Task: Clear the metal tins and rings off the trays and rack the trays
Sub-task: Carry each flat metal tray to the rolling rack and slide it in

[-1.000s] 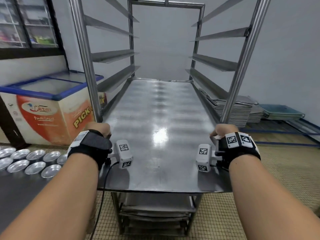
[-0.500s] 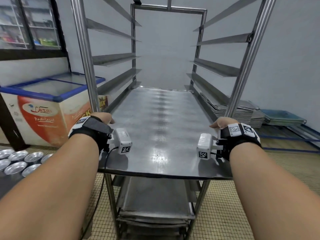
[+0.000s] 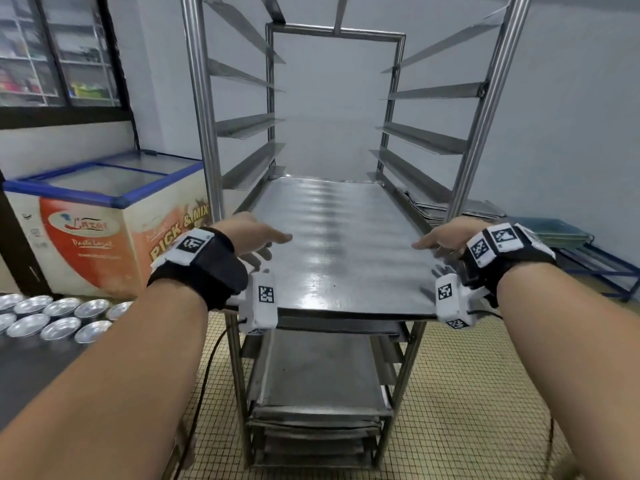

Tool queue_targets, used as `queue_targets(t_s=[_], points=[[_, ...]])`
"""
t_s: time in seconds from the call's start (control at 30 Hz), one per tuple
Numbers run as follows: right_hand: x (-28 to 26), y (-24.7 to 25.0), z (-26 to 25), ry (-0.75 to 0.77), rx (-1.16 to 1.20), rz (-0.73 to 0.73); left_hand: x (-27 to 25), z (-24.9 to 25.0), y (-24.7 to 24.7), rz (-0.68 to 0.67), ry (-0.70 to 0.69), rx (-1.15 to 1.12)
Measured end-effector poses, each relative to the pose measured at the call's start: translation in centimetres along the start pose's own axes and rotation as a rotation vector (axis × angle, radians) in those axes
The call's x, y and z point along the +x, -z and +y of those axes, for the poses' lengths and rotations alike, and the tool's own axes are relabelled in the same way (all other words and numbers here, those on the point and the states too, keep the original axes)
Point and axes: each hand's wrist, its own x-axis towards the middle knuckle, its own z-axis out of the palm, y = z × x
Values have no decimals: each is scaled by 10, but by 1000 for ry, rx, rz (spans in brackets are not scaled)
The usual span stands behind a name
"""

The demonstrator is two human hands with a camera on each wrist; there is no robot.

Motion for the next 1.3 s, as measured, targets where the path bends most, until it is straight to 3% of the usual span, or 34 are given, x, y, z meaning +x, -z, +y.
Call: queue_targets(t_s=[0.27,0.37,0.47,0.63,0.9,1.3], points=[[-101,-22,18,258,-203,-54,-83,-14,-25,-105,-228,450],[-134,-39,28,366,-231,-72,-92,-27,-36,-48,-300,541],[-143,-58,38,437,-311,34,-92,-39,-47,96,-366,508],[-121,-94,59,525,-377,312,-84,-50,-56,160,-392,468],[-89,-102,51,616,-462,377,-47,-49,-56,206,-402,522],[4,-101,25,648,-494,440,43,-38,-50,194,-386,476]])
